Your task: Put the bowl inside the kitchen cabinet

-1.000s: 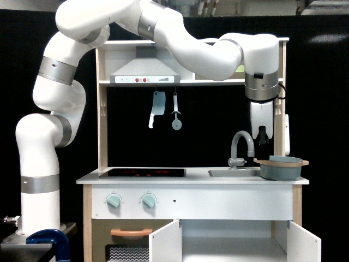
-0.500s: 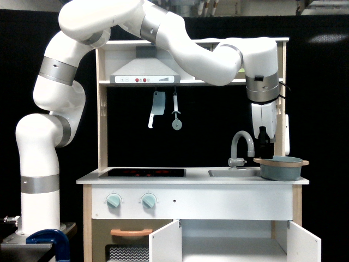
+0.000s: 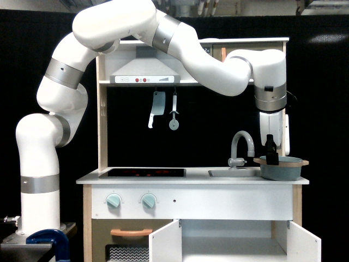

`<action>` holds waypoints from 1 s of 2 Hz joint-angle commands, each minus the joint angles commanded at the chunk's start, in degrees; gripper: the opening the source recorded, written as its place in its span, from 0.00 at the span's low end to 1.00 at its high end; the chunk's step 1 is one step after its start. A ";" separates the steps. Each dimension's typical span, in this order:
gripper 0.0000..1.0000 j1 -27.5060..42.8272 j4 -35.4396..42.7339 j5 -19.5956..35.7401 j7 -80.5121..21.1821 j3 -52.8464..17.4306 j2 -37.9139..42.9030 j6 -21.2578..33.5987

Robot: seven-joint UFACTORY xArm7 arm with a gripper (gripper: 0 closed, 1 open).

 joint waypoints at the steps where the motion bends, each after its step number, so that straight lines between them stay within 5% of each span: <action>1: 1.00 1.75 0.94 -0.28 1.45 1.41 2.87 -3.36; 2: 1.00 1.59 -0.06 -0.01 0.76 1.98 3.40 -4.84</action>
